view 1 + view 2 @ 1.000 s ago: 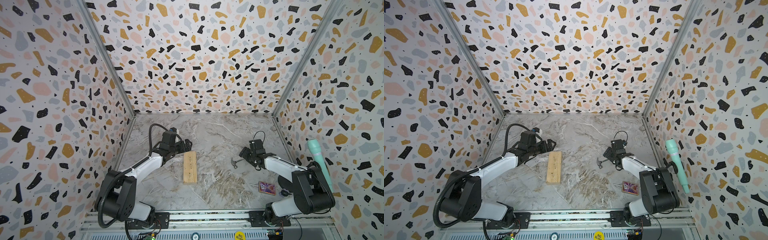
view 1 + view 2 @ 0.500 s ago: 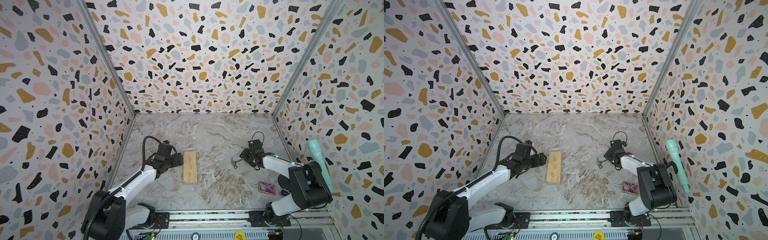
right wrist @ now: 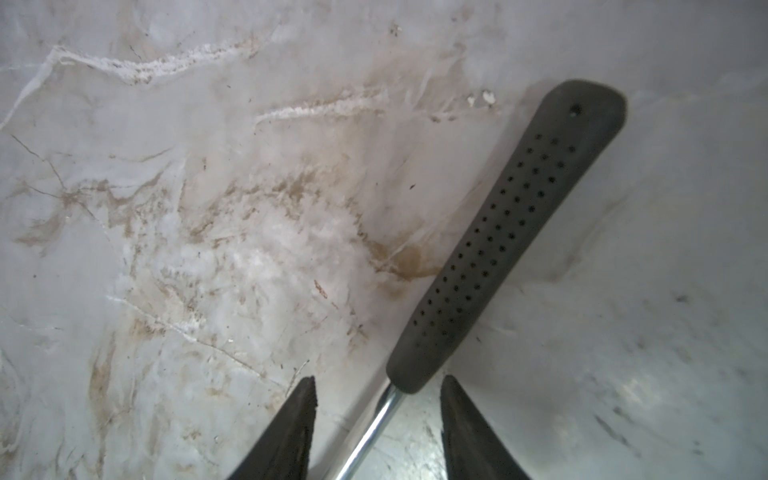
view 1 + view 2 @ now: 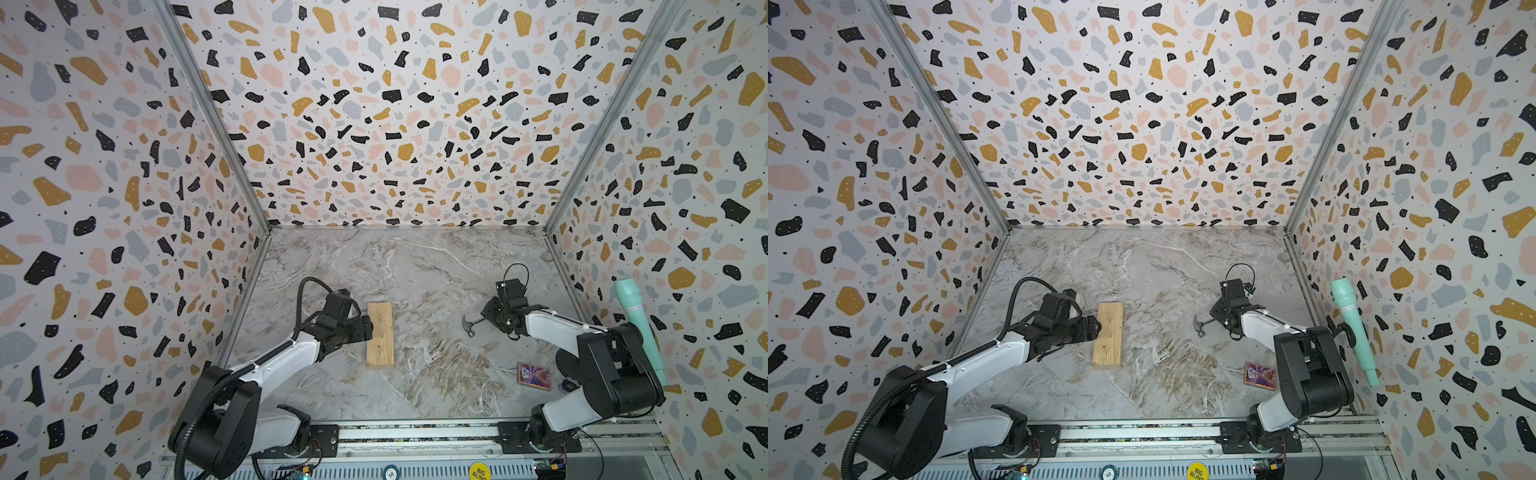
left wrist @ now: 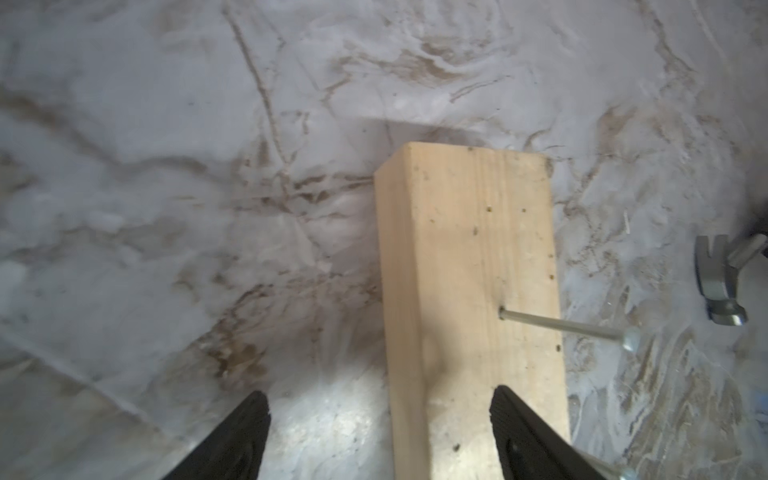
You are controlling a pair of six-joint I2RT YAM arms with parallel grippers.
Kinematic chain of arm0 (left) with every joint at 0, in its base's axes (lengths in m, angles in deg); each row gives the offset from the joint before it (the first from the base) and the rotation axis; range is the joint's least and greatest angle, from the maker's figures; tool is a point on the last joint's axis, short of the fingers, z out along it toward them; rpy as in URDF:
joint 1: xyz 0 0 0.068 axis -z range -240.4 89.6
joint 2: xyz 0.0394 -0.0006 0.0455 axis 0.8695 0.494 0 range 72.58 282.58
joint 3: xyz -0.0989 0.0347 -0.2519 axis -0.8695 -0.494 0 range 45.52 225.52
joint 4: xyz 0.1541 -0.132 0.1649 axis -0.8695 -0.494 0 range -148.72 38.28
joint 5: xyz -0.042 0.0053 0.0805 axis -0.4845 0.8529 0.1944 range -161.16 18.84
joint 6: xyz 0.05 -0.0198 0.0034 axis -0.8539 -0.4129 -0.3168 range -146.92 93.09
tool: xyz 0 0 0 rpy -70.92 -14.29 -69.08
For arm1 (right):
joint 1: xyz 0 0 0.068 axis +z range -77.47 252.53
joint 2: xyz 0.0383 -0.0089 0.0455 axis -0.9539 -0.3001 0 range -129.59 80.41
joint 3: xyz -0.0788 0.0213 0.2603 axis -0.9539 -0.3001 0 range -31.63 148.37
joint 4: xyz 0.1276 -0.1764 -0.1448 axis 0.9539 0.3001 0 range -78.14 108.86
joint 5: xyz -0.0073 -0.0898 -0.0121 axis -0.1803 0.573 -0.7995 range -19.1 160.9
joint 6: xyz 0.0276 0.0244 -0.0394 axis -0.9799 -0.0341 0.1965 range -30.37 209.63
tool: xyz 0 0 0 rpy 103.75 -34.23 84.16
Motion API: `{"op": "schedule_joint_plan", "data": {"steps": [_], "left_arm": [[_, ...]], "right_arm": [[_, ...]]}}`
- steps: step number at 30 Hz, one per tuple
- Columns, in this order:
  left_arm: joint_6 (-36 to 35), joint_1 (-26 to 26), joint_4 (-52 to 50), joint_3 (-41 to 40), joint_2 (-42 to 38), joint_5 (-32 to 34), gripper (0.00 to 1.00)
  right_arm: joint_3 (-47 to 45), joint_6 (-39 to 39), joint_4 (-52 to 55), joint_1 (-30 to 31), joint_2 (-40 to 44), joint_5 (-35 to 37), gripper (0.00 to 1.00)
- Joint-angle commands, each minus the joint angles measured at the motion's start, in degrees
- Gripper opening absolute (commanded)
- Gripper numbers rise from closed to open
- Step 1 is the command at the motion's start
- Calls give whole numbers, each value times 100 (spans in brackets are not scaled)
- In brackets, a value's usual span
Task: Use a claw hammer to pull out a nail
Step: Move the mounting plate to the center of the board.
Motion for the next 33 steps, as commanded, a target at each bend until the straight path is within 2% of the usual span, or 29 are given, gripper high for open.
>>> {"op": "schedule_joint_plan", "data": {"steps": [1,14,21,28,33], "left_arm": [[142,82,405,-167,146,-303,82],[105,212,798,-372,309,-521,63],[233,666,1162,-368,530,-650,62],[782,1061,1730,-407,639,-745,62],[880,1342,1820,-247,717,-588,62]], "right_arm": [[119,-60,-39,-14,-55,17,45],[-131,-251,-263,-14,-104,-48,31],[-226,-347,-315,-16,-103,-45,29],[-184,-269,-250,-40,-78,23,29],[-171,-217,-240,-97,-101,44,29]]}}
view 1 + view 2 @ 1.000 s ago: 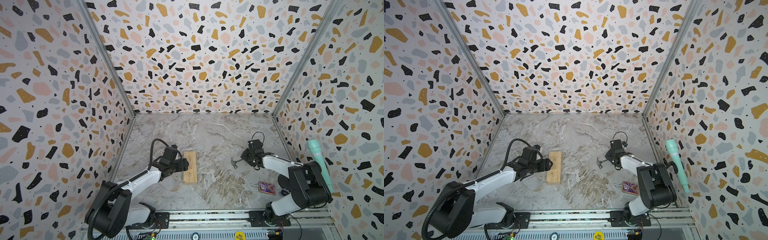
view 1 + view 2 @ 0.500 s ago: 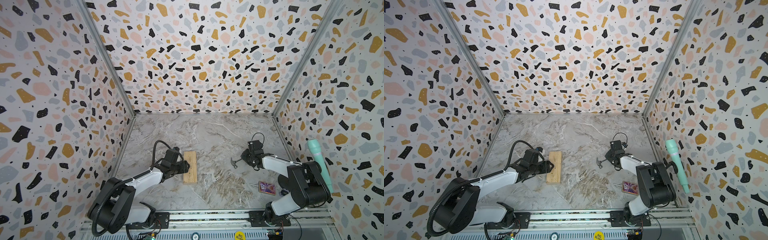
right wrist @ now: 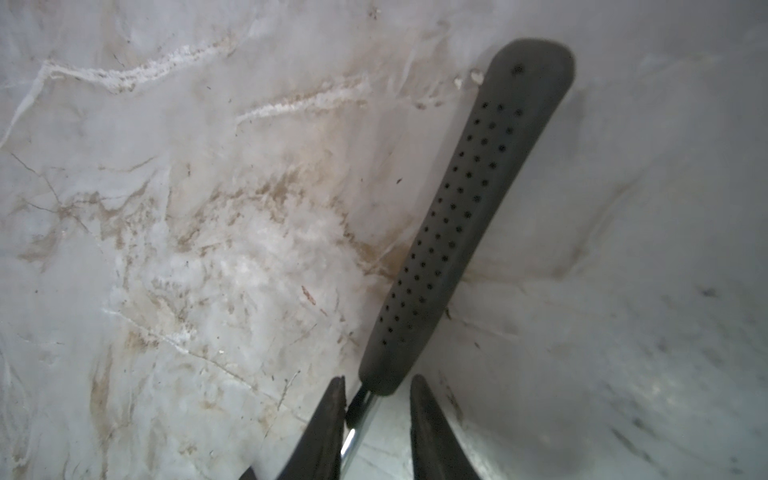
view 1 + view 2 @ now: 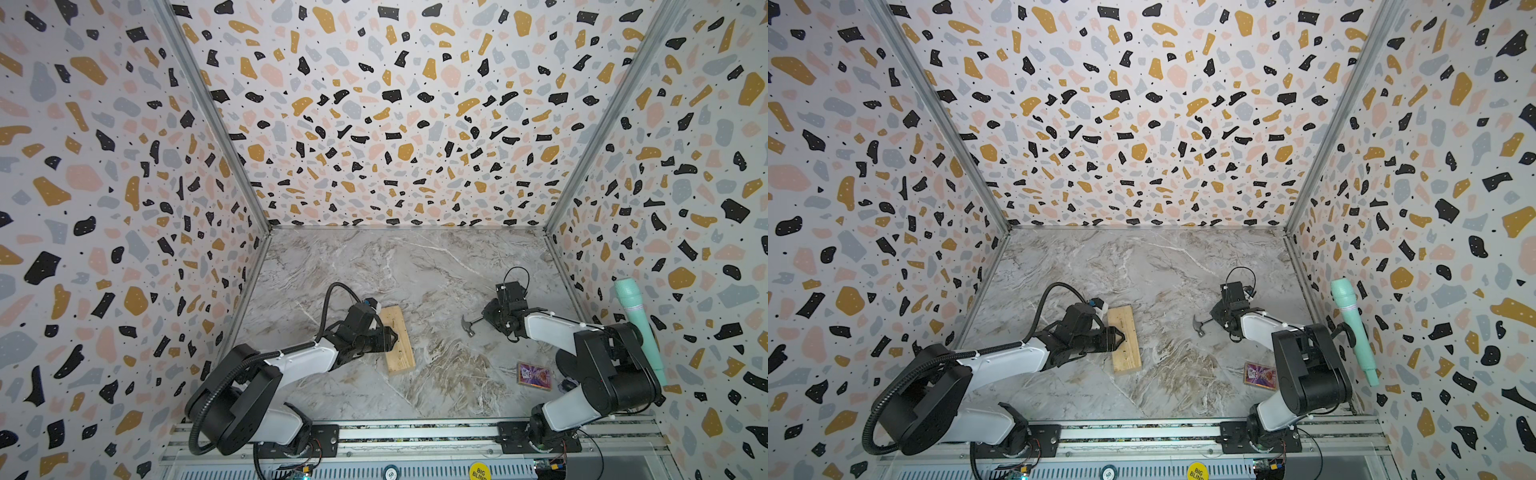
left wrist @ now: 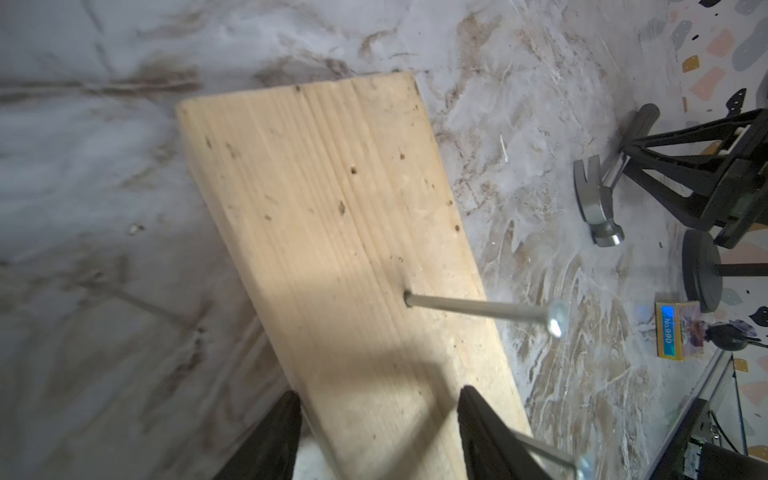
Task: Use a claw hammer to pull out a nail
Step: Move the mounting plate to the center of the board.
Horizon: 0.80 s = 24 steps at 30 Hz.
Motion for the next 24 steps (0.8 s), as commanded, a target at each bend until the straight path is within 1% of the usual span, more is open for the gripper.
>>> {"op": "schedule_joint_plan", "data": {"steps": [1,5,9,14,17,20,24], "left_arm": [[139,136,243,114,54,19,62],[52,145,260,262,140,133,63],[22,236,472,412,390,39,63],[-193,615,474,839,828,-23,62],[-149,798,591,976,994,-34,63],[-58,885,607,986,1039,-4,63],[-78,901,569,904,830,284,63]], "right_arm": [[19,50,105,-68,-15,90,29],[28,77,117,-130,-15,79,29],[32,92,142,-153,24,74,30],[62,139,225,-169,60,85,33],[81,147,282,-188,95,113,33],[118,191,314,-227,79,152,33],[266,237,457,-249,-77,203,33]]}}
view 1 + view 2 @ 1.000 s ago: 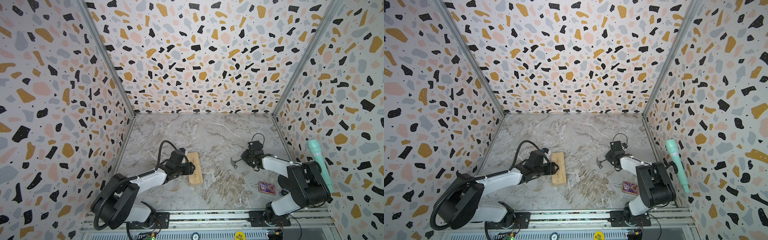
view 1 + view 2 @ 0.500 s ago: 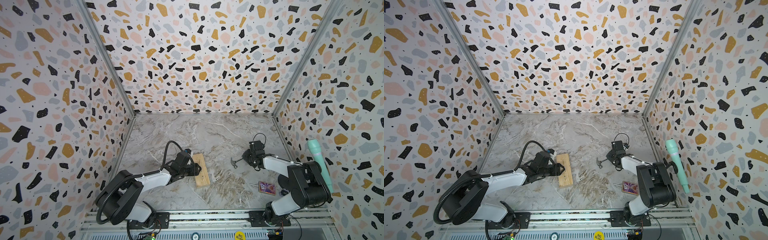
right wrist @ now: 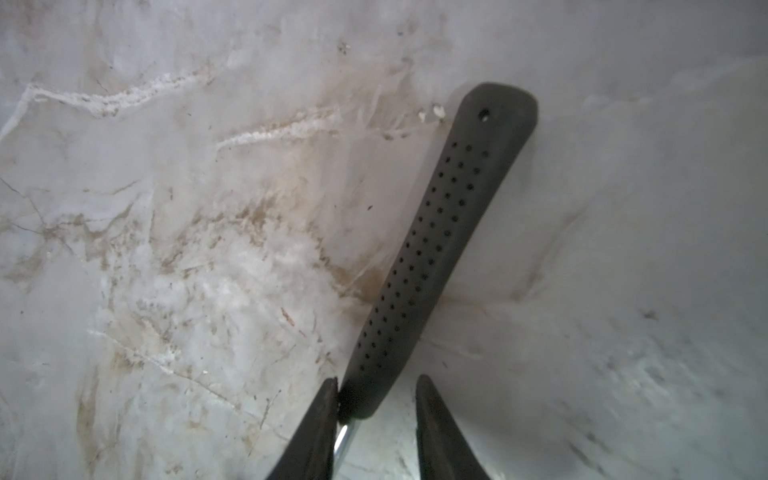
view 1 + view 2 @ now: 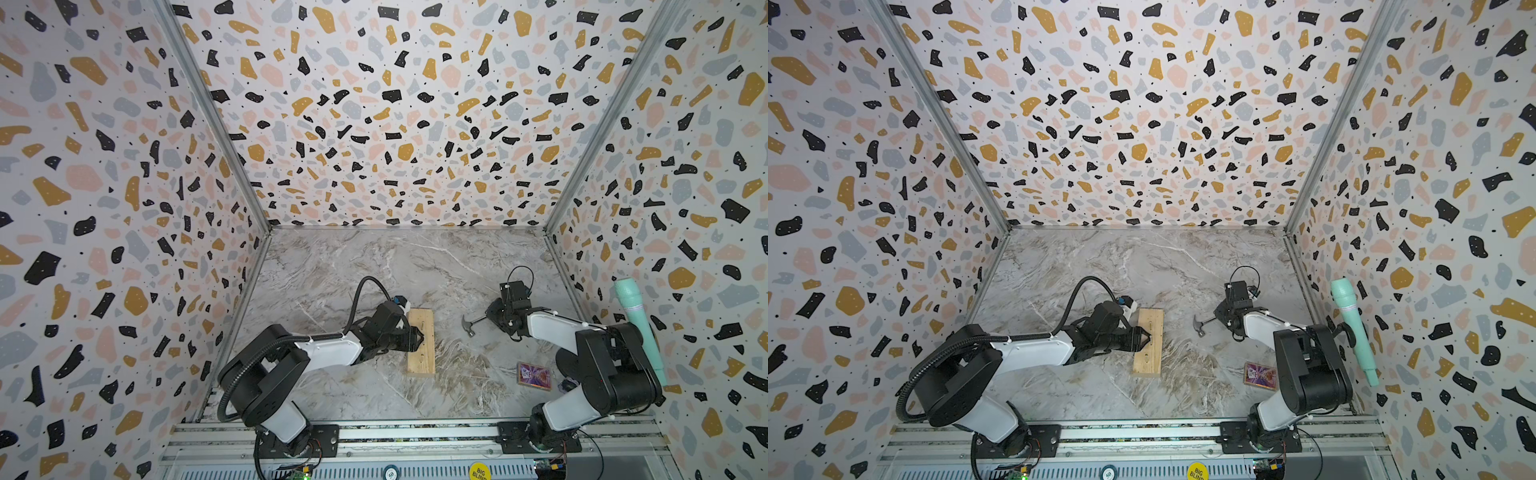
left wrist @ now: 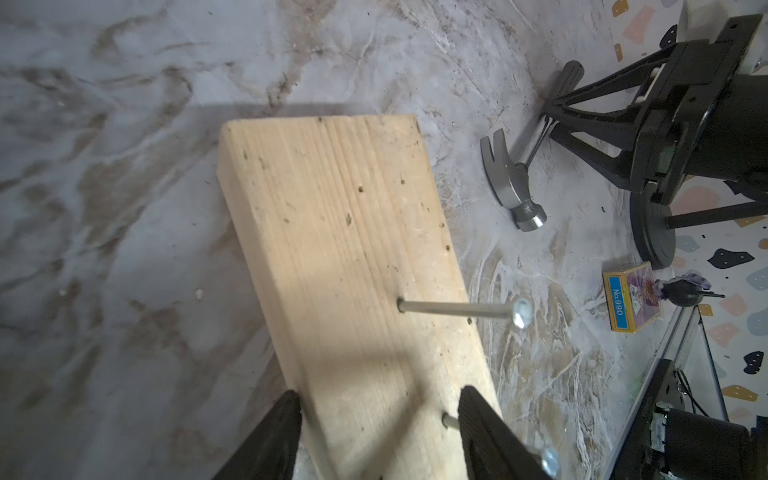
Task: Use a claw hammer to pull out a nail
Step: Move the mounting plate to the center of the board, then pick up the hammer at the center of the board.
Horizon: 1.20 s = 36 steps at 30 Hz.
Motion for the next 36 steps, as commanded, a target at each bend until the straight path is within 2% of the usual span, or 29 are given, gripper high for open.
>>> {"op": "schedule_joint_plan", "data": {"steps": [1,9,13,17,28,36], "left_arm": [[-120,19,31,2,-260,295,63],[-779,-35,-683,153,-1012,823,68],[-1025,-132,-728,131,-1351,1010,81],[-1141,-249,-537,-29,-1708,1122,89],[-1232,-413,-197,-413,-2391,1770,94],[-1331,-456,-353,-492,-2683,2023,97]], "right_arm": [[255,124,351,-37,-114,180,33],[640,94,575,-42,-497,324,33],[870,-38,711,-37,-763,407,31],[1075,-90,933,11,-1010,534,30],[1732,-294,1698,355,-1808,854,27],[2017,-522,1712,529,-2130,829,10]]}}
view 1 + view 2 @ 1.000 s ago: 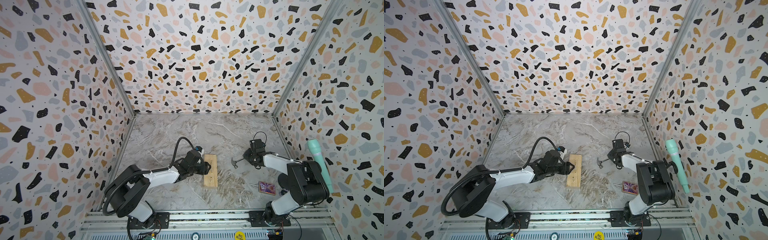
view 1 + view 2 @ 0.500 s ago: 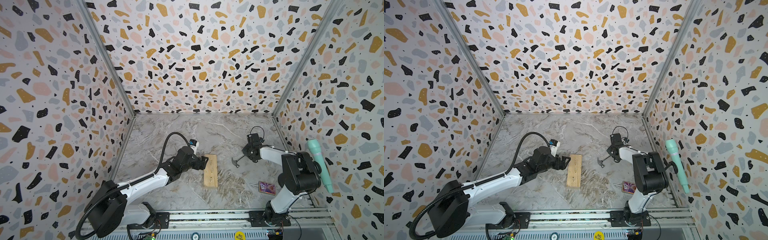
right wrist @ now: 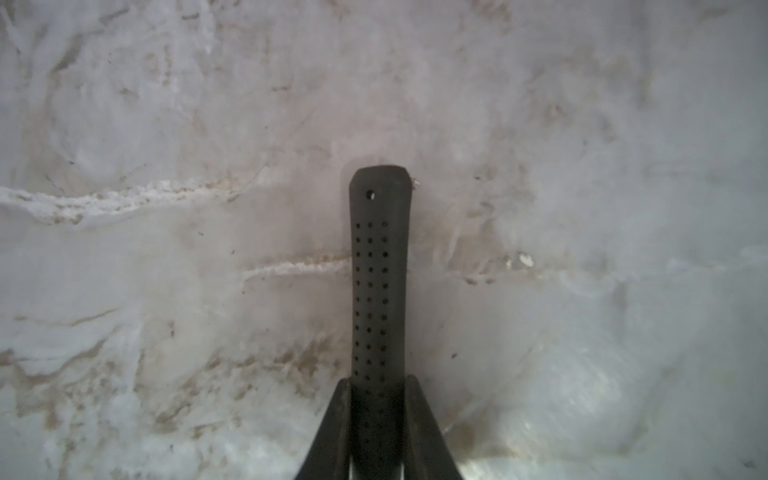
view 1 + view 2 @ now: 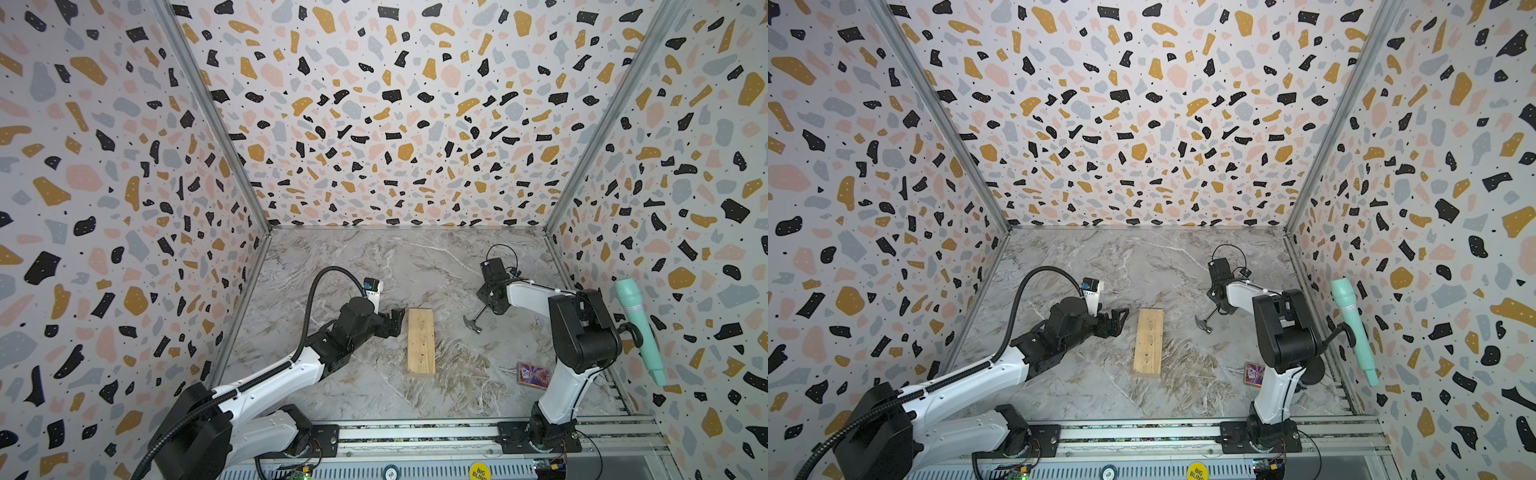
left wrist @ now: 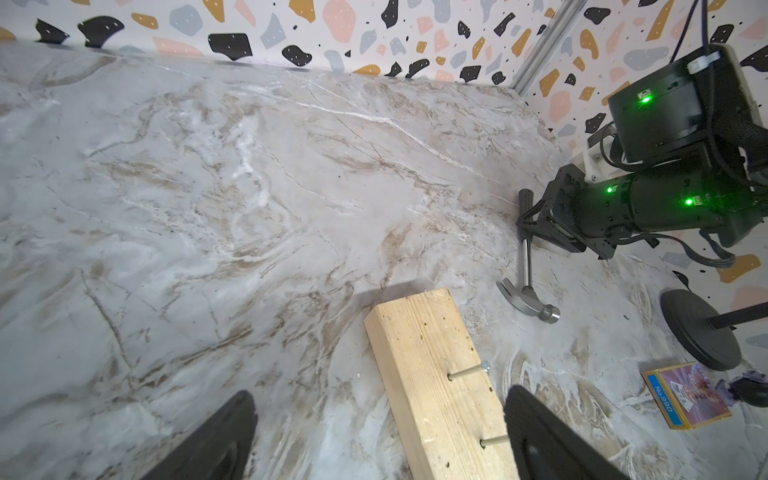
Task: Use a claw hammer to pull out a nail
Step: Pick up the hammer at the center of the board.
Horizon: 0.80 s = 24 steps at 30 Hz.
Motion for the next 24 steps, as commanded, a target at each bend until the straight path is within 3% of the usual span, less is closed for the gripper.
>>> {"op": "schedule_joint_plan", "data": {"steps": [1,4,11,17,24], "left_arm": [[-129,-43,58,-27,-166,266,98],[-140,-51,-24,-20,-210,369,100],[-260,-52,-119,175,-179,195,100],[-549,-52,-325,702,56,-569,100],[-861,-45,-319,1436,783,-1666,100]], "right_arm": [[-161,-242,563,125,-304,-269,8],[-265,-273,405,140,-101,-258,0],[-509,57,-168,178,835,-198,0],[-409,641,-364,283,1634,-110,0],[-338,1768,-1194,403,2339,-946,0]]}}
